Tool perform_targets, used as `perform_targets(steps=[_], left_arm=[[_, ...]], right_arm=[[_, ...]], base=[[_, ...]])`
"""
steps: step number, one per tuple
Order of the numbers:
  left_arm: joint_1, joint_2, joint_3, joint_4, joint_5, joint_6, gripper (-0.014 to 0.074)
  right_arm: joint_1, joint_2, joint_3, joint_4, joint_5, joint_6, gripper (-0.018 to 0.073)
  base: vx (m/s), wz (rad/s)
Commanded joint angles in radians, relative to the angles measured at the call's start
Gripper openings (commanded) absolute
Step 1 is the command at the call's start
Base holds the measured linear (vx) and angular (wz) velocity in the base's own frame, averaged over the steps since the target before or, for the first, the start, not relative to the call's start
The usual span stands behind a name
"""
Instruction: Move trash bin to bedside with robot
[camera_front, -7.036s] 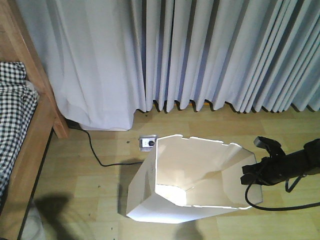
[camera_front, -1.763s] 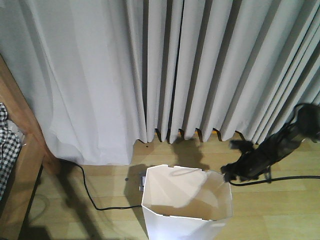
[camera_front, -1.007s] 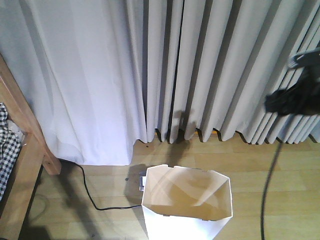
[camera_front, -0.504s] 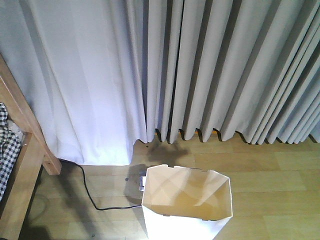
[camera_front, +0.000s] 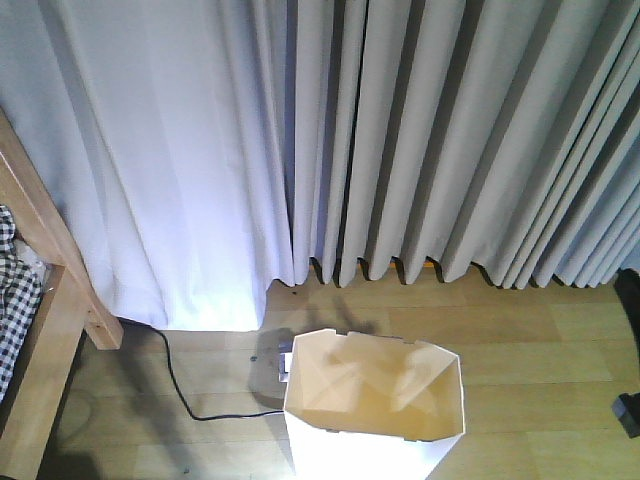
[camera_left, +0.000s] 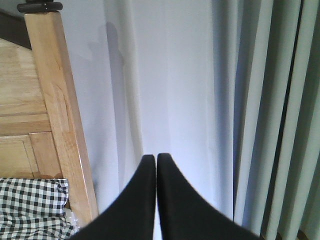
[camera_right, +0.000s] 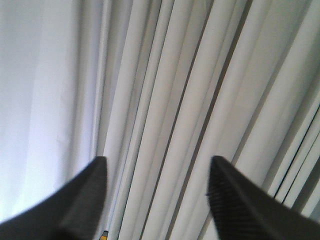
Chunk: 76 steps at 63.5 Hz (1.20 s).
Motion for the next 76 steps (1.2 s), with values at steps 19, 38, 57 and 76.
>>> perform_targets(steps=[19, 38, 57, 76], left_arm=[[0.000, -0.005, -0.024, -0.001, -0.073, -0.004, -0.0006], [0.000, -0.005, -0.024, -0.001, -0.073, -0.004, -0.0006], [0.000, -0.005, -0.024, -0.001, -0.073, -0.004, -0.0006], [0.000, -0.005, -0.024, -0.001, -0.073, -0.004, -0.0006]], right_arm=[[0.001, 0.009, -0.029, 0.047, -0.071, 0.000, -0.0011], [0.001, 0.009, -0.029, 0.047, -0.071, -0.001, -0.0009], [0.001, 0.009, -0.028, -0.008, -0.076, -0.004, -0.0009], [0.001, -0.054, 0.002, -0.671, -0.124, 0.702, -0.0009]], base=[[0.00, 0.00], [0.00, 0.00], [0.00, 0.00], [0.00, 0.00]])
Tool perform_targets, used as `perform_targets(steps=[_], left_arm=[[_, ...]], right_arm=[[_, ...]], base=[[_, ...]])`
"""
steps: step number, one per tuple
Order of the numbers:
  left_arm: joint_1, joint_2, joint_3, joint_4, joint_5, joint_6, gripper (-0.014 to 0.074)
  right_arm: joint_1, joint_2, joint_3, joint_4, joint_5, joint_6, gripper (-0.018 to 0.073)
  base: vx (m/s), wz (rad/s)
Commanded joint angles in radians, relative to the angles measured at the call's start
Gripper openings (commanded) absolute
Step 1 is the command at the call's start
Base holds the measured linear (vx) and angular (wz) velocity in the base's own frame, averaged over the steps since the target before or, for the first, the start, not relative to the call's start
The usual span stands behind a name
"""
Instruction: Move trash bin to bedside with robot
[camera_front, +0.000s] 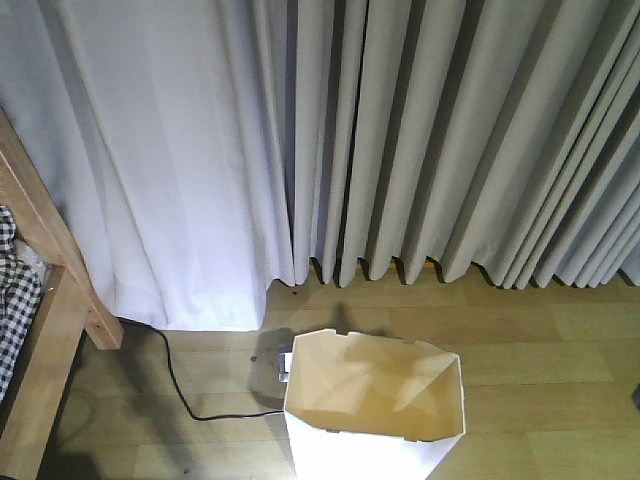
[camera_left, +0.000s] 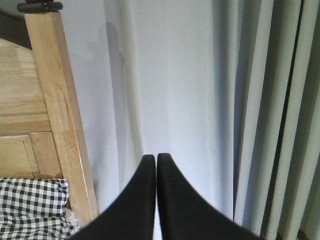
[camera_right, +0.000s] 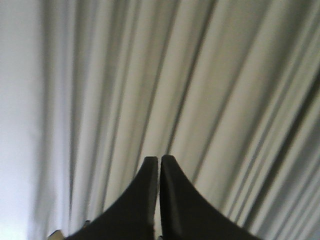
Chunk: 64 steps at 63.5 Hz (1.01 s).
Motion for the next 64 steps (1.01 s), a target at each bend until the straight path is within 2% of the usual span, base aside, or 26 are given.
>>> perform_targets(steps=[1, 5, 8, 21, 34, 64], left_arm=[[0.000, -0.005, -0.024, -0.001, -0.073, -0.004, -0.0006], [0.000, -0.005, -0.024, -0.001, -0.073, -0.004, -0.0006], [0.000, -0.005, -0.024, -0.001, -0.073, -0.004, -0.0006], [0.000, -0.005, -0.024, -0.001, -0.073, -0.004, -0.0006], [0.000, -0.005, -0.024, -0.001, -0.073, -0.004, -0.0006], [0.000, -0.005, -0.024, -0.001, -0.073, -0.004, -0.0006]], right_arm=[[0.001, -0.029, 0.003, -0.221, -0.110, 0.232, -0.0009], [0.001, -0.078, 0.058, -0.285, -0.169, 0.305, -0.0009], [0.005, -0.117, 0.104, -0.293, -0.201, 0.330, -0.0009], [0.118, -0.183, 0.281, -0.299, -0.321, 0.343, -0.0009], [0.140, -0.183, 0.278, -0.296, -0.300, 0.389, -0.0009], [0.140, -0.183, 0.278, -0.307, -0.300, 0.389, -0.0009]], base=[[0.00, 0.00], [0.00, 0.00], [0.00, 0.00], [0.00, 0.00], [0.00, 0.00], [0.00, 0.00]])
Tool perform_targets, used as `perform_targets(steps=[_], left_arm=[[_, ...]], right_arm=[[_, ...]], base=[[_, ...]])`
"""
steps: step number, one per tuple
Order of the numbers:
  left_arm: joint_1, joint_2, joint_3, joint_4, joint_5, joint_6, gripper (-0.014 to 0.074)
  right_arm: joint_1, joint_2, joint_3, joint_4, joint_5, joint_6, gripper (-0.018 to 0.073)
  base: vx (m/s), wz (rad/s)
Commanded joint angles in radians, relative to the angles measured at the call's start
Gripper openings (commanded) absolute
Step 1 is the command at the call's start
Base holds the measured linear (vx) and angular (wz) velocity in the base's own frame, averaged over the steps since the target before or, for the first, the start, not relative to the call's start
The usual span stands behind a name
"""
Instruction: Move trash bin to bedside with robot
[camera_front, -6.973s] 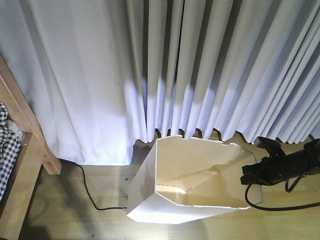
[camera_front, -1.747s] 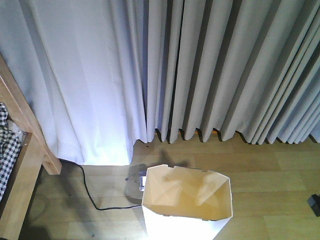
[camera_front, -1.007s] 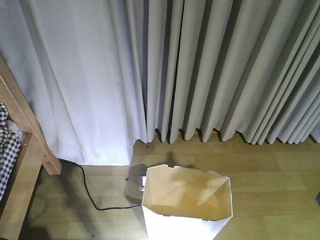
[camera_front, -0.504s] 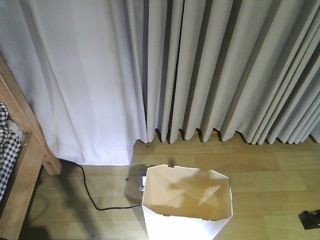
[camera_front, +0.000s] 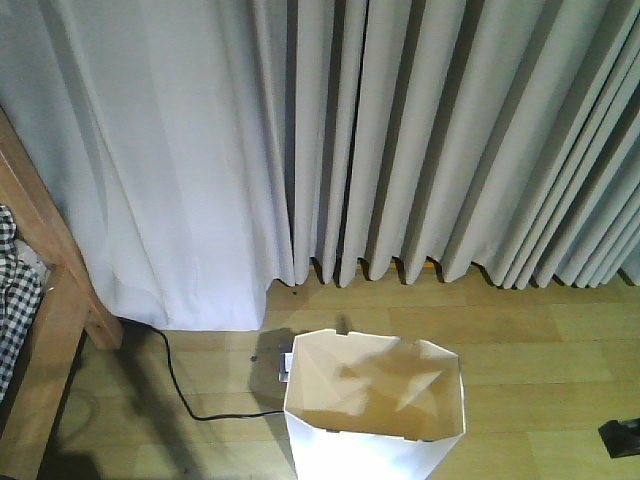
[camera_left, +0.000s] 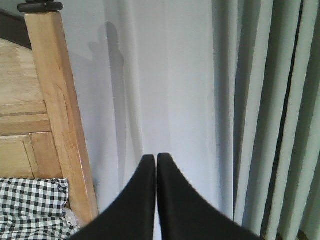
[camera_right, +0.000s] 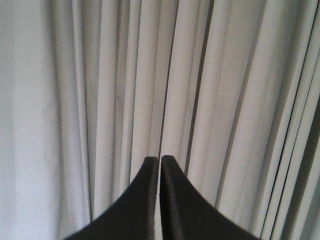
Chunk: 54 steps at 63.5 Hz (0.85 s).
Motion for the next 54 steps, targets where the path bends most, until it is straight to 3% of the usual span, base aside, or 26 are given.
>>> perform_targets(steps=[1, 54], left_arm=[[0.000, -0.005, -0.024, -0.001, -0.072, -0.004, -0.0006], [0.000, -0.005, -0.024, -0.001, -0.072, -0.004, -0.0006]], right_arm=[[0.001, -0.013, 0.020, -0.017, -0.079, 0.003, -0.0009], [0.001, -0.013, 0.020, -0.016, -0.079, 0.003, -0.0009]], base=[[0.00, 0.00], [0.00, 0.00]])
